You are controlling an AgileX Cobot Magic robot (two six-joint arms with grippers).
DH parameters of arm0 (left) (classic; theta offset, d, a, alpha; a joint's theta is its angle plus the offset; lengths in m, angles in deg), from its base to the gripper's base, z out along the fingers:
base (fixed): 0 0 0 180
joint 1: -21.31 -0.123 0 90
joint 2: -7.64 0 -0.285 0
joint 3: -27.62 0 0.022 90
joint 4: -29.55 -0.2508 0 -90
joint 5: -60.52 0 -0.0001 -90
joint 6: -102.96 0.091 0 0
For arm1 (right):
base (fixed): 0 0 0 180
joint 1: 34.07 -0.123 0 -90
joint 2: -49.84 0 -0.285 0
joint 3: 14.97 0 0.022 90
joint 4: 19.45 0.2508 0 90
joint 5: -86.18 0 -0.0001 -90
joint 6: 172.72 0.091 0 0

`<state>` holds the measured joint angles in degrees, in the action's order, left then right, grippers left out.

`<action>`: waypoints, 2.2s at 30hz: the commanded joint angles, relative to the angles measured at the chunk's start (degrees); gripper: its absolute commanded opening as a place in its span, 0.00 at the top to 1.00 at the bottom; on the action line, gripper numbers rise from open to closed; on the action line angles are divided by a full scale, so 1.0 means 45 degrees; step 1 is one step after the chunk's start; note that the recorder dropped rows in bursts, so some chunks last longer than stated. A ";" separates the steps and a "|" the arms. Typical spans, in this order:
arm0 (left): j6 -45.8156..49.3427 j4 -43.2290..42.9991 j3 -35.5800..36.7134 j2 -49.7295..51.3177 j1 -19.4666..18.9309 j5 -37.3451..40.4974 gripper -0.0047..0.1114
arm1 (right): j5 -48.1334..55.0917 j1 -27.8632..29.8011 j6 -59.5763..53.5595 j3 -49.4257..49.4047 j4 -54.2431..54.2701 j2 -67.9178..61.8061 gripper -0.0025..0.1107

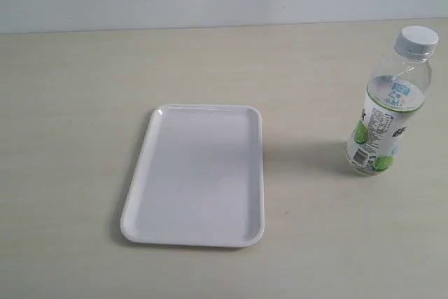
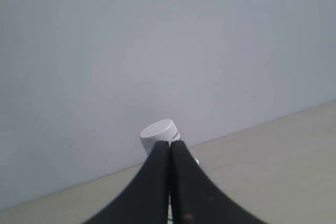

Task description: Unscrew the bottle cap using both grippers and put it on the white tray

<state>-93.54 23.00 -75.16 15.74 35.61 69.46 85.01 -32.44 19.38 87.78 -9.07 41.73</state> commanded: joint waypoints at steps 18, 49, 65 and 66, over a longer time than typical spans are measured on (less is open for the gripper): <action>-0.0018 -0.0059 0.0000 -0.0069 0.0052 -0.0018 0.96 | -0.0385 0.0073 0.0001 0.0008 -0.0015 0.0071 0.98; -0.0018 -0.0059 0.0000 -0.0069 0.0052 -0.0018 0.96 | -0.0193 0.0073 -0.1354 0.0008 0.0309 -0.3821 0.24; -0.0018 -0.0059 0.0000 -0.0069 0.0052 -0.0018 0.96 | -0.4518 -0.1559 0.2182 0.1132 -0.6678 -1.2311 0.22; -0.0018 -0.0059 0.0000 -0.0069 0.0052 -0.0018 0.96 | -0.4820 -0.1559 0.1975 0.1155 -0.6636 -1.2851 0.21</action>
<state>-93.54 23.00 -75.16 15.74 35.61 69.46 64.83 -39.35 29.50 91.90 -37.59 -10.03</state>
